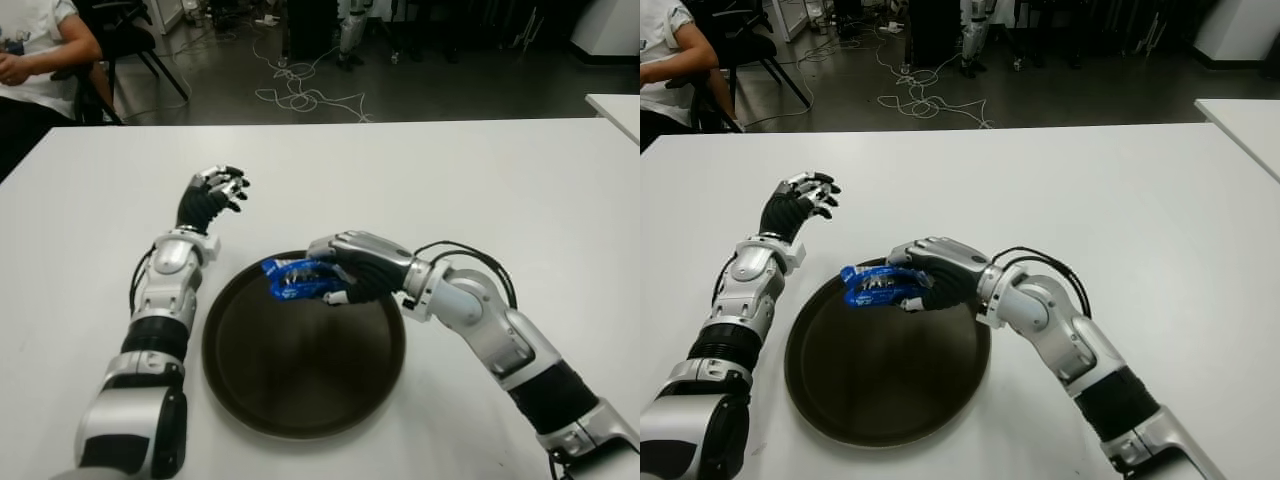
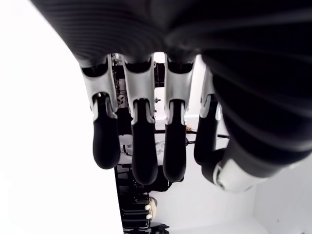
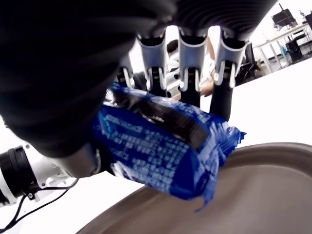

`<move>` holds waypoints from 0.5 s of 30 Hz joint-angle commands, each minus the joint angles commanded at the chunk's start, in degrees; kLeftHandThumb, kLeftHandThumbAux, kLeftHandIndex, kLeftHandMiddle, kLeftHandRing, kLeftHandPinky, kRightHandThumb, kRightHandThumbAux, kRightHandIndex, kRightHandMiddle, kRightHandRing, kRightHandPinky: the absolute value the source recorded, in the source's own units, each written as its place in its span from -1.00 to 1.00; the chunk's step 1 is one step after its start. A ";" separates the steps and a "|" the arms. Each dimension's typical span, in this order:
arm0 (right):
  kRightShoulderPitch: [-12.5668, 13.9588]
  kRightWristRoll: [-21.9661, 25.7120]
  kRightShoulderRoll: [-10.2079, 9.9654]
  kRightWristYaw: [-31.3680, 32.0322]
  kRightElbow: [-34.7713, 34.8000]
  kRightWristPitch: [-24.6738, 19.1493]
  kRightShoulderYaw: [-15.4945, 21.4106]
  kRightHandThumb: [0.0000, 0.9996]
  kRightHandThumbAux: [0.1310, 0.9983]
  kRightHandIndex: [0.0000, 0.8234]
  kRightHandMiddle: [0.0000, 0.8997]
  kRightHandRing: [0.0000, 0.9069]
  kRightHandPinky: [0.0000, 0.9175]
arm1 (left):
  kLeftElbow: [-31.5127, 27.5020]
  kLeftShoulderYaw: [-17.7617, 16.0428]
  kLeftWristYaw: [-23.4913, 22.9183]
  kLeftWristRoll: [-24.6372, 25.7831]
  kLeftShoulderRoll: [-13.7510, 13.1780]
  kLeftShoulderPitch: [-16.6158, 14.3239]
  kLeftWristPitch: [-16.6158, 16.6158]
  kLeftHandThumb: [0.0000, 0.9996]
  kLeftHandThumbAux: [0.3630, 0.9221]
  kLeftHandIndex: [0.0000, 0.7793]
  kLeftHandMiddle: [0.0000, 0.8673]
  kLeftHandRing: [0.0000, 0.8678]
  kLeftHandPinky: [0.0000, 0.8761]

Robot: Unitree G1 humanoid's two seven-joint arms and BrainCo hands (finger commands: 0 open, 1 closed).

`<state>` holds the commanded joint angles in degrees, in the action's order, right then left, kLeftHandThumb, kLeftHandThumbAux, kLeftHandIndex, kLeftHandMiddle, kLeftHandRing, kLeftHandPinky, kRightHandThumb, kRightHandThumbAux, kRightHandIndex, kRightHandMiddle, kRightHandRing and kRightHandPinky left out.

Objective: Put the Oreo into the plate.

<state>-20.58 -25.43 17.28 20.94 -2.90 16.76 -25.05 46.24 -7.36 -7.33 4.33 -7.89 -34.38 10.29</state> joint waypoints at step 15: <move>-1.18 -1.11 1.04 -0.21 -2.72 4.04 -0.66 -0.94 0.15 -0.90 -0.92 -0.94 -0.95 | -2.08 -0.64 0.17 1.32 0.93 0.79 -1.06 0.67 0.11 0.07 0.07 0.16 0.25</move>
<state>-21.76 -26.54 18.31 20.74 -5.62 20.80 -25.70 44.16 -8.00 -7.16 5.65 -6.96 -33.58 9.22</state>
